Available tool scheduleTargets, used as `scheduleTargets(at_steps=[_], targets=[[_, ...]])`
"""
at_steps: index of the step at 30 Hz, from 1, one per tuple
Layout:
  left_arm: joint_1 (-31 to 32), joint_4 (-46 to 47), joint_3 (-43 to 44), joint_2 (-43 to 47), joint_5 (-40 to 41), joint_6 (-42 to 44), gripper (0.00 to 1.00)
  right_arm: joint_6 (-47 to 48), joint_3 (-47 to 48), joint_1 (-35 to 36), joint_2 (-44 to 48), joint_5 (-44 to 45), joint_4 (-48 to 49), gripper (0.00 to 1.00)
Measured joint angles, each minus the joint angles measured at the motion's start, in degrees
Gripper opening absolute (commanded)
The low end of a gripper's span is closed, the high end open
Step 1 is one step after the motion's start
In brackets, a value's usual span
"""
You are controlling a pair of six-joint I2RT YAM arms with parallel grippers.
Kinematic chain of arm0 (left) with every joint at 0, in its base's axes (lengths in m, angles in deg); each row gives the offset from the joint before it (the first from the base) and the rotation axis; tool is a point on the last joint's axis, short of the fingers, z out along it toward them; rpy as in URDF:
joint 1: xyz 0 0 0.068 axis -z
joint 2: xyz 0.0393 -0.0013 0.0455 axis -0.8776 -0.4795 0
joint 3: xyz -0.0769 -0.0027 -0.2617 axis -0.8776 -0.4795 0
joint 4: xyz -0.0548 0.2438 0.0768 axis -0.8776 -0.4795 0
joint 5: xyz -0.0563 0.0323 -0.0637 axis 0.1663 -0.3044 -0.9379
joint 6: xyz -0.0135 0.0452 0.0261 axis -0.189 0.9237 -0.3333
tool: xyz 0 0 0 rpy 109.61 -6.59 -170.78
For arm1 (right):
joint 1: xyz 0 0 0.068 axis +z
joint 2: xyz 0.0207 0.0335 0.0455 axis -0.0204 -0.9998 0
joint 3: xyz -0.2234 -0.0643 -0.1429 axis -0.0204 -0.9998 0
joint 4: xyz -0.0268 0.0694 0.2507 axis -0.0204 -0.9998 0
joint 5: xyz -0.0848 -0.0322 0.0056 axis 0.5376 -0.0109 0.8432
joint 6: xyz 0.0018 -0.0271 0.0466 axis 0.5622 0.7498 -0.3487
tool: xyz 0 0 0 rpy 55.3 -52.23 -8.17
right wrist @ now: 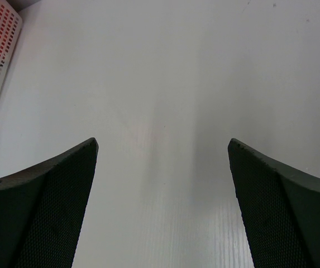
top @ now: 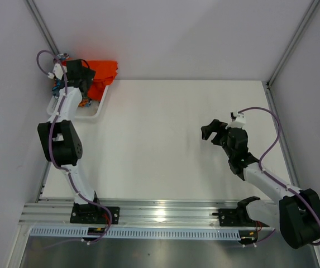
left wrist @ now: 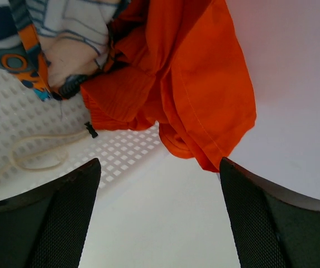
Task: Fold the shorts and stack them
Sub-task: Grab the shorts from the pile
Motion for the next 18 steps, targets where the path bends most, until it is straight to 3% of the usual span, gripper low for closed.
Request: scheduleTargets(at_steps=[8, 15, 18], targets=[[-0.2, -2.0, 5.3, -2.7, 6.1, 6.6, 0.78, -0.2, 0.0, -0.1, -0.3, -0.2, -0.4, 0.99], [-0.3, -2.5, 9.4, -9.0, 6.5, 8.4, 0.72, -0.2, 0.0, -0.4, -0.3, -0.2, -0.8, 0.99], [-0.3, -3.2, 10.5, -11.7, 6.5, 8.5, 0.65, -0.2, 0.0, -0.5, -0.3, -0.2, -0.8, 1.0]])
